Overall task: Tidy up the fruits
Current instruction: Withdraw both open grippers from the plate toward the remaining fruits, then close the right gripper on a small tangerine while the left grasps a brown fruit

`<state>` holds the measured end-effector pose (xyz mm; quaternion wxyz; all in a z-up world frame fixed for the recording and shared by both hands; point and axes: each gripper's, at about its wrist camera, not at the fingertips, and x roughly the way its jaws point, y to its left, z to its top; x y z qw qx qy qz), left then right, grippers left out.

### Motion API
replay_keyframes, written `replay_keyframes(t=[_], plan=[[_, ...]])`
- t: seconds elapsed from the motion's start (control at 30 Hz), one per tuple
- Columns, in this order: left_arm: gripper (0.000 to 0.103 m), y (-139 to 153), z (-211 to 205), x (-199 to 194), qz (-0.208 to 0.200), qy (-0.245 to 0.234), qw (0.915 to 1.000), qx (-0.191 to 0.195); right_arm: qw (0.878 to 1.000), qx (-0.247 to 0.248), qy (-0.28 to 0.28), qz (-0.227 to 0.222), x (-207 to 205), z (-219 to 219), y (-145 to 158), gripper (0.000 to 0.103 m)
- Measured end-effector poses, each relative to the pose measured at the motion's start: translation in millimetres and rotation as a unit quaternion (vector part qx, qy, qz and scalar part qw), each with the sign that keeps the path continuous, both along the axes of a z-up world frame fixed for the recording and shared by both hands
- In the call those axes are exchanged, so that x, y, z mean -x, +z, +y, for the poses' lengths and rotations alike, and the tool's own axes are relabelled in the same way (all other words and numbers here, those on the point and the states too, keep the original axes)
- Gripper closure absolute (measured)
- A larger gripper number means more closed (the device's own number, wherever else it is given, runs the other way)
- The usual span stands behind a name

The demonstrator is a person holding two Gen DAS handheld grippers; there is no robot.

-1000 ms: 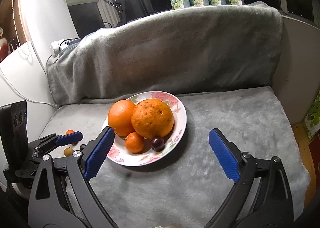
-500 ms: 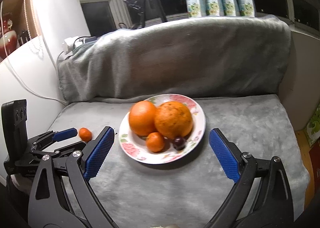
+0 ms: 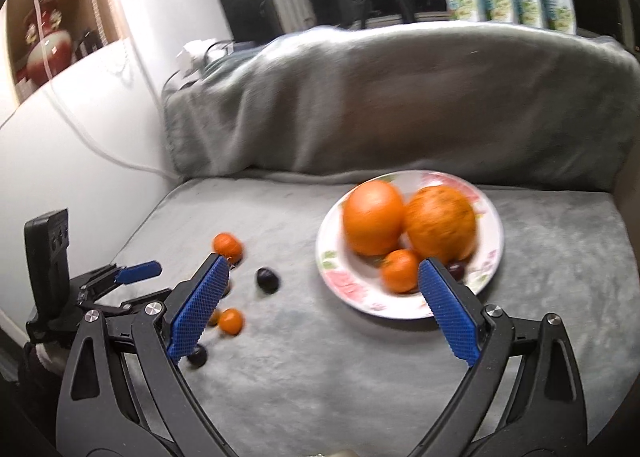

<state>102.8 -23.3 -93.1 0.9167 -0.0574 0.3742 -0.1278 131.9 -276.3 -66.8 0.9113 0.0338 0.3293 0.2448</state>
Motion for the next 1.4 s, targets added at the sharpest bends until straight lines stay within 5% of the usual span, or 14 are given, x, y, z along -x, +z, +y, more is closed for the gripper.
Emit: replay_keyframes(t=[0.27,0.7,1.13,1.4], plan=[[0.035,-11.3,28.7,-7.8,0.028,0.019,0.9983,0.047,0.997,0.031,0.064,0.006,14.5,35.7,-19.6,0.008],[0.059,-28.6,20.0,-35.1,0.079,-0.004,0.9901,0.116,0.983,0.092,0.152,0.043,16.6,88.7,-60.7,0.053],[0.065,-37.5,9.8,-50.5,0.096,-0.016,0.9899,0.103,0.974,0.123,0.180,0.055,9.1,115.4,-77.5,0.066],[0.078,-43.0,11.8,-52.2,0.100,-0.012,0.9906,0.093,0.972,0.125,0.189,0.065,-2.2,124.2,-84.8,0.073]])
